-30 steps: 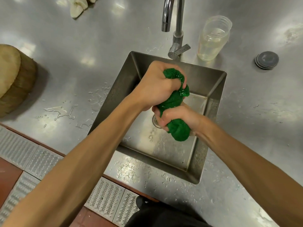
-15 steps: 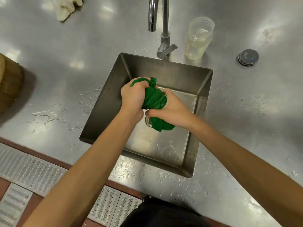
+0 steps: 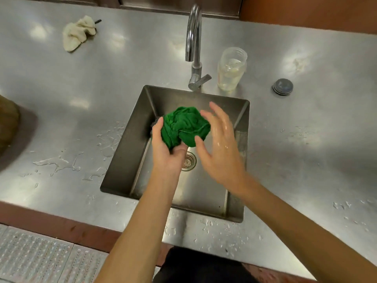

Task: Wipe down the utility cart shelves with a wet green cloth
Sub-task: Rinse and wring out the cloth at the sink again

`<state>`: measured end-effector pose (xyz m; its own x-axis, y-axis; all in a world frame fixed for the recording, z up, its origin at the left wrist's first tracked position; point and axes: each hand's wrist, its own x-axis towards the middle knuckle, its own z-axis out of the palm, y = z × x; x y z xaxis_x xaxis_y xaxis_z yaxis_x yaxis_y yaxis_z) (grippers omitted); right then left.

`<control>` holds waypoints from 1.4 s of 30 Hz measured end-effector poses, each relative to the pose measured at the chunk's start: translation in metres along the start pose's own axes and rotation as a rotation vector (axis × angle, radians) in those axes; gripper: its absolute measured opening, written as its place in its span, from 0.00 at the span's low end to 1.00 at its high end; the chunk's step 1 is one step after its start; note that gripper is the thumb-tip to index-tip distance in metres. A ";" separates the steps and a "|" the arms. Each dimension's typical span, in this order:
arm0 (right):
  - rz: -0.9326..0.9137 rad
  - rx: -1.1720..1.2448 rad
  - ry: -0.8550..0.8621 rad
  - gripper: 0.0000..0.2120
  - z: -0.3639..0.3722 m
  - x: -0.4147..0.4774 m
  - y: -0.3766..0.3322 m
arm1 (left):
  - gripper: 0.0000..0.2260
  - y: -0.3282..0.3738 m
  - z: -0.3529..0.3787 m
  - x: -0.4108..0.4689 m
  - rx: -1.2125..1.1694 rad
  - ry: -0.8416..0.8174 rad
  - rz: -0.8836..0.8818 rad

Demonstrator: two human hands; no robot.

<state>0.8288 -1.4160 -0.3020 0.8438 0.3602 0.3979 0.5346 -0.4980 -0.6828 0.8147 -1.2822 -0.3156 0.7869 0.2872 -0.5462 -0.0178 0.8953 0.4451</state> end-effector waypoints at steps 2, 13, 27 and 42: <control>-0.128 -0.217 -0.085 0.30 0.007 -0.018 -0.006 | 0.23 0.005 0.005 0.003 -0.012 0.008 -0.004; 0.289 -0.345 -0.095 0.45 0.031 0.010 -0.017 | 0.11 0.012 0.032 -0.017 0.334 -0.022 -0.015; 0.514 -0.180 -0.370 0.04 0.022 0.031 -0.009 | 0.12 0.025 0.030 0.007 0.747 -0.061 0.249; 0.619 0.277 -0.454 0.12 -0.006 0.030 0.021 | 0.14 0.011 0.045 0.010 0.947 -0.235 0.282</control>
<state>0.8652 -1.4207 -0.3008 0.8491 0.3976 -0.3477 -0.1036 -0.5201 -0.8478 0.8504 -1.2844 -0.2846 0.9325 0.2811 -0.2267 0.1944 0.1384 0.9711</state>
